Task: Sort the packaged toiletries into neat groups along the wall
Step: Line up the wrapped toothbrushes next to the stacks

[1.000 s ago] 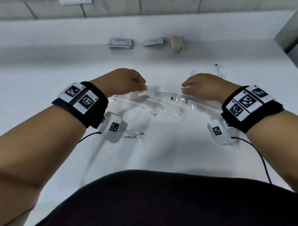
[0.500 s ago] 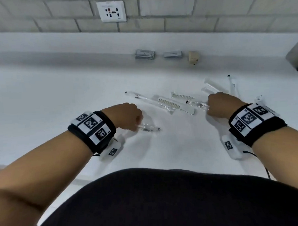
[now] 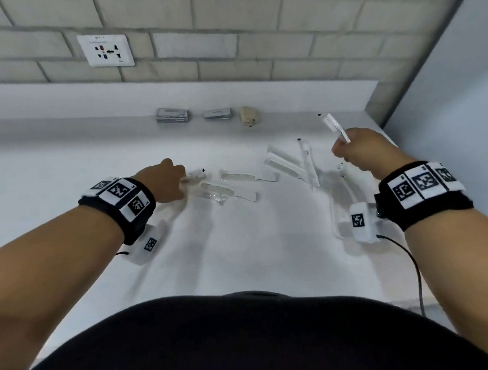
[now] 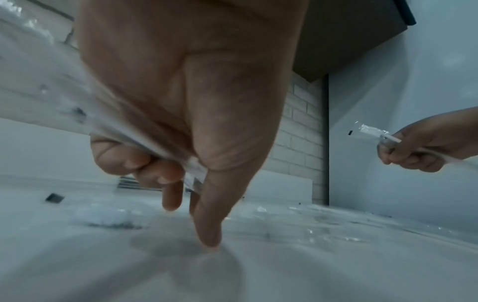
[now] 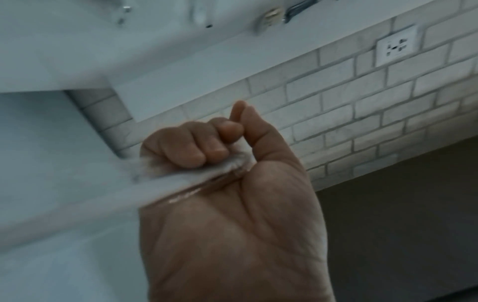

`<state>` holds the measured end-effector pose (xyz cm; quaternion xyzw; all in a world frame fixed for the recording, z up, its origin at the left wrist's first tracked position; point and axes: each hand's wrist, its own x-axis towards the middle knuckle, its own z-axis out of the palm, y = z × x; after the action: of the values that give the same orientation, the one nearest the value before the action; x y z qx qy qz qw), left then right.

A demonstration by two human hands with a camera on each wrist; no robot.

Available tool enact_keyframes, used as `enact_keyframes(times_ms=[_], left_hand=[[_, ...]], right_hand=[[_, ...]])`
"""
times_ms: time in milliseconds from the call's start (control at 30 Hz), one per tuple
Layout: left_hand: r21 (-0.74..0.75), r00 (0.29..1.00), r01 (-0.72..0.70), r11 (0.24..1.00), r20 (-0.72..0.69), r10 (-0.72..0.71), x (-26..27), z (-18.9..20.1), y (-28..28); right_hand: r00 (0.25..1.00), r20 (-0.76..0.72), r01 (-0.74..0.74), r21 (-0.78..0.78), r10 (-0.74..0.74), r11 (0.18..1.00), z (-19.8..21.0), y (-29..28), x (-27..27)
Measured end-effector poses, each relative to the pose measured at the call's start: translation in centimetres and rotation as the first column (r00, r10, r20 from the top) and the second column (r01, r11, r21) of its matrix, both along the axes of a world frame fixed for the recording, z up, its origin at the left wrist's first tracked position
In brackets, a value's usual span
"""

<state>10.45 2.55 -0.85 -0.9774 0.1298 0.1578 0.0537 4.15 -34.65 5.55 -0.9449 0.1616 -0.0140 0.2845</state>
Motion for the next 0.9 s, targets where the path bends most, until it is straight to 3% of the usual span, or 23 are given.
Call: enact_keyframes(times_ms=[133,300,400,533,700,767,900], left_hand=[[0.001,0.999,0.031,1.0,0.026,-0.031,0.1,-1.2,0.5],[0.128,0.993,0.117,0.985,-0.026,-0.115,-0.5,-0.1,0.6],[0.119,0.993,0.115,0.986,-0.034,-0.112,-1.3,1.9,-0.5],[-0.162,0.998,0.028,0.986,-0.059,-0.038,-2.4,5.0,-4.1],[-0.509,0.996,-0.086,0.857,-0.072,0.058,-2.3,5.5,-11.5],[-0.576,0.997,-0.081,0.813,-0.057,0.059,-1.5,5.0,-15.2],[-0.555,0.999,0.033,0.831,0.009,-0.033,0.6,3.6,-23.2]], right_hand=[[0.996,-0.048,0.078,0.032,-0.077,0.996,-0.6,-2.6,-1.8],[0.965,-0.246,0.048,-0.167,-0.089,0.985,-2.6,-3.1,-2.9],[0.942,-0.314,0.05,-0.212,-0.116,0.976,-4.0,-3.0,-3.1],[0.902,-0.421,-0.046,-0.314,-0.096,0.948,-5.3,-2.6,-3.3],[0.863,-0.505,-0.108,-0.211,-0.014,0.971,-5.1,-3.5,-3.6],[0.854,-0.518,-0.053,-0.171,-0.044,0.984,-5.5,-4.6,-3.5],[0.867,-0.497,-0.013,-0.067,-0.022,0.998,-6.6,-7.0,-3.5]])
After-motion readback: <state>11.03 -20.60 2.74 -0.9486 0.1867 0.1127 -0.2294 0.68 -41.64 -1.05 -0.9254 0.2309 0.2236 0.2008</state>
